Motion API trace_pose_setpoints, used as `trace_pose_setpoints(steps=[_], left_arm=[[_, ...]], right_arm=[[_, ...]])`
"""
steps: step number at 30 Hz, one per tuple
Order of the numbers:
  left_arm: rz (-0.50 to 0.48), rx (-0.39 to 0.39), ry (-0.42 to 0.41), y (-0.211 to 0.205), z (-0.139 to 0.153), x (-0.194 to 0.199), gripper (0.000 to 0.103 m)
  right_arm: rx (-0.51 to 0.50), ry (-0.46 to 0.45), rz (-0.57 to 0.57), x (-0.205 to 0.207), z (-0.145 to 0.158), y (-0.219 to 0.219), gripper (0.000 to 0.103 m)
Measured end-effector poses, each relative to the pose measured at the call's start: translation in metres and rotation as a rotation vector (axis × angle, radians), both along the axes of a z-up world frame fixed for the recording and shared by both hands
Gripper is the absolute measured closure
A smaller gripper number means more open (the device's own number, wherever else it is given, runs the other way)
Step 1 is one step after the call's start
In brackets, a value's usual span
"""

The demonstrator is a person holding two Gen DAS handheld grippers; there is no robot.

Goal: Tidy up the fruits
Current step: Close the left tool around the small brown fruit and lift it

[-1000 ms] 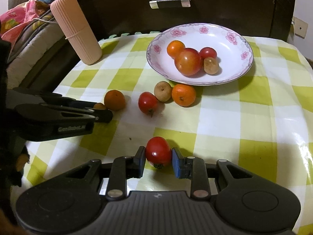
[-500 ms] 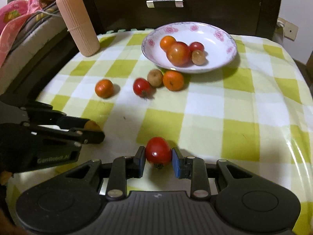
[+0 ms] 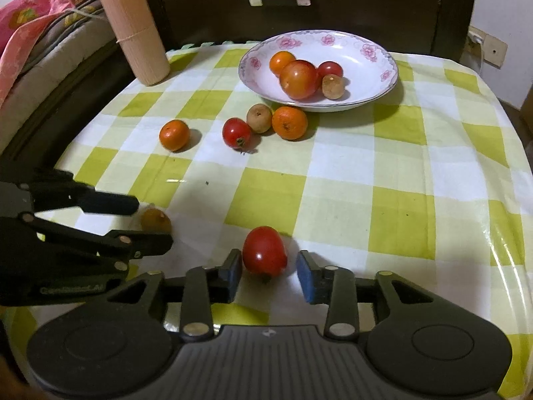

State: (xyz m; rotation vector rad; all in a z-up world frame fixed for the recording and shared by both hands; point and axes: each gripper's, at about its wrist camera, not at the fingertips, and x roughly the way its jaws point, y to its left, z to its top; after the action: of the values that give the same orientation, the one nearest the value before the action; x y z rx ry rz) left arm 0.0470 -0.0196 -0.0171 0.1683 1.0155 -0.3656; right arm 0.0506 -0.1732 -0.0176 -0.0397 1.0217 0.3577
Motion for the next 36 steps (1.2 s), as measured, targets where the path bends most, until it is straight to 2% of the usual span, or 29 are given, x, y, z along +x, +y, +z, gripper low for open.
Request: trace_pose_setpoints(steps=[1,6,10,13,14,15,18,21,36], left_arm=[[-0.004,0.005,-0.001,-0.001,0.0,0.0,0.041],[0.003,0.011,0.007,0.0,-0.003,0.001,0.04],[0.009,0.014,0.009,0.0,-0.004,0.001,0.044],[0.008,0.017,0.016,0.0,-0.005,0.001,0.054],[0.004,0.016,0.021,-0.001,-0.006,0.001,0.06],[0.002,0.01,0.029,-0.001,-0.006,0.002,0.063],[-0.007,0.013,0.032,-0.003,-0.007,0.0,0.068],[-0.004,0.011,0.034,-0.004,-0.006,0.002,0.072],[0.005,-0.029,0.02,-0.004,0.003,0.006,0.073]], right_arm=[[0.006,0.001,0.008,-0.001,0.0,0.0,0.06],[0.015,-0.014,0.02,0.0,0.002,0.001,0.059],[0.012,-0.029,0.034,0.002,0.002,0.004,0.059],[-0.006,-0.028,0.05,0.003,-0.001,0.008,0.06],[-0.012,-0.03,0.049,0.003,-0.002,0.01,0.061],[-0.02,-0.032,0.049,0.003,-0.002,0.011,0.065],[-0.038,-0.035,0.048,0.003,-0.002,0.013,0.075],[-0.04,-0.029,0.046,0.004,-0.002,0.013,0.075],[-0.008,-0.044,0.013,0.004,0.006,0.006,0.075]])
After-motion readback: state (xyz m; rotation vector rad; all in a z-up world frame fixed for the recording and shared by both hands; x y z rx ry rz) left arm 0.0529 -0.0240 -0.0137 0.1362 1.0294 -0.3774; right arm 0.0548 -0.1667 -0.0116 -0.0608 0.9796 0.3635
